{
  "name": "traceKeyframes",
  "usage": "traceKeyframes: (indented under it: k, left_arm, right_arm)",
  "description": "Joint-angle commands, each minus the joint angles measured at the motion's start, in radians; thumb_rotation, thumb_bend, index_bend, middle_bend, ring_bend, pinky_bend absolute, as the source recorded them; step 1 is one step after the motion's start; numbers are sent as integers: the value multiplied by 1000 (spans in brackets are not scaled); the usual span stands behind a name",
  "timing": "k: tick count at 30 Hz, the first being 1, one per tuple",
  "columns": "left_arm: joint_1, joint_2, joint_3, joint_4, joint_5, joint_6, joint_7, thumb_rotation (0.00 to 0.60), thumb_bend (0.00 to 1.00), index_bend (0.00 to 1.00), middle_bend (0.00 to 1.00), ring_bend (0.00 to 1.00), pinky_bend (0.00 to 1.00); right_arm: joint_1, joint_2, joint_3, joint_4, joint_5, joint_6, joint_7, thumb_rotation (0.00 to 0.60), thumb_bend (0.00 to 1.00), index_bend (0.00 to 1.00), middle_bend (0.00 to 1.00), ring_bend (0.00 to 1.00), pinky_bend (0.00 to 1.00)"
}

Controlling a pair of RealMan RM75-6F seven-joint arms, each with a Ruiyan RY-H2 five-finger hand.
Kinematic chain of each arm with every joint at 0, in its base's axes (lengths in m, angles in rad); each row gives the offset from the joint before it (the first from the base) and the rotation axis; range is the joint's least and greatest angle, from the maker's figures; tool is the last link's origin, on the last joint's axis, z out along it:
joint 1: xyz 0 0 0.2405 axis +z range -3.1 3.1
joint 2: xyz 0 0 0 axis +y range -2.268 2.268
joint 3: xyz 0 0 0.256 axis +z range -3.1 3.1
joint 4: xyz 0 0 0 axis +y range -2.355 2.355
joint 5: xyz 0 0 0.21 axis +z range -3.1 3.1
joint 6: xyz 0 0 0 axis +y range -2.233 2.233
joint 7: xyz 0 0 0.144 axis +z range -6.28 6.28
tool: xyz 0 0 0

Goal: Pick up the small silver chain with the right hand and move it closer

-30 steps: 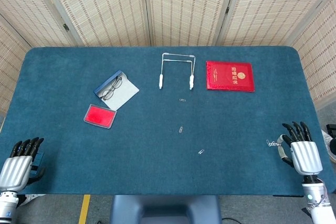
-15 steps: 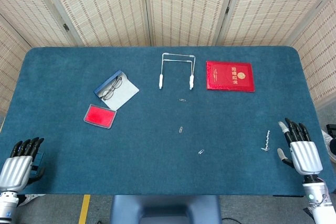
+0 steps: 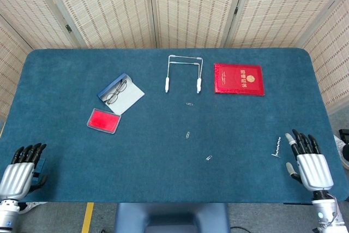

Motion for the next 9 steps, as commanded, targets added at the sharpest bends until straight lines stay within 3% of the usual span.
traceKeyframes:
  k: [1,9]
  left_arm:
    - [1,-2,2,-1,1,3,5,600,408,0,90,79,0]
    - [7,-3,-3,-4,-3,16,11,600,408,0,90,78,0]
  right_arm:
    - [-41,20,-11,-66,-11,63,-81,600,391,0,0,0,0]
    - [-27,22,0,-59,10,14,-70,600,391,0,0,0,0]
